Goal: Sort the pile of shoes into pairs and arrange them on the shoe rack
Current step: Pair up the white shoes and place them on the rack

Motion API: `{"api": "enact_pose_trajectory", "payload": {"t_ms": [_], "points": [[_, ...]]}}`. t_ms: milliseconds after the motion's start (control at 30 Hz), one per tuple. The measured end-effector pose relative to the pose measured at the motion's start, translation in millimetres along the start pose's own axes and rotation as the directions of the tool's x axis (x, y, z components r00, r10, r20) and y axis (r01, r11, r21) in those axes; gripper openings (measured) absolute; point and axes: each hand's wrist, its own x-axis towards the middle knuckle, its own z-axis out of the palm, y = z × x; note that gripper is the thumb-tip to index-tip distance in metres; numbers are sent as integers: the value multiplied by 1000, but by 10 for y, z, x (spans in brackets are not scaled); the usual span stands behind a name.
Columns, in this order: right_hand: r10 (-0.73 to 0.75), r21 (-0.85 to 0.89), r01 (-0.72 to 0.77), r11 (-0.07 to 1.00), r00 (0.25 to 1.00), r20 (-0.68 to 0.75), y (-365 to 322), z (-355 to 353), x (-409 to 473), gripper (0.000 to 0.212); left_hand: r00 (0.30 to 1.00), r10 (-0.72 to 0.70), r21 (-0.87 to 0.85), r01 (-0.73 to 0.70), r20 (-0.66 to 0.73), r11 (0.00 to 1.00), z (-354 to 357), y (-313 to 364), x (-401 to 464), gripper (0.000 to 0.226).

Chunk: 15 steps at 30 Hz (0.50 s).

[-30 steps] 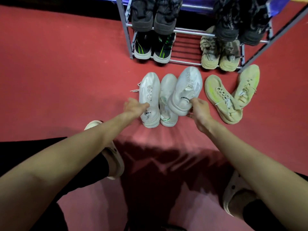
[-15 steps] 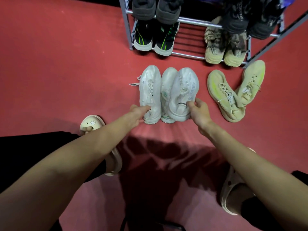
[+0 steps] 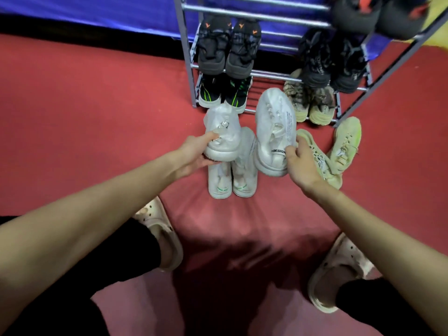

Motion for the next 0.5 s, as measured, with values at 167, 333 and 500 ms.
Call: {"api": "enact_pose_trajectory", "payload": {"t_ms": [167, 333, 500], "points": [[-125, -16, 125, 992, 992, -30, -532, -257, 59, 34, 970, 243, 93, -243, 14, 966, -25, 531, -563, 30], [-249, -12, 249, 968, 963, -106, -1060, -548, 160, 32, 879, 477, 193, -470, 10, 861, 110, 1071, -981, 31], [-332, -57, 327, 943, 935, -122, -1453, -779, 419, 32, 820, 571, 193, -555, -34, 809, 232, 1553, -1083, 42]]}}
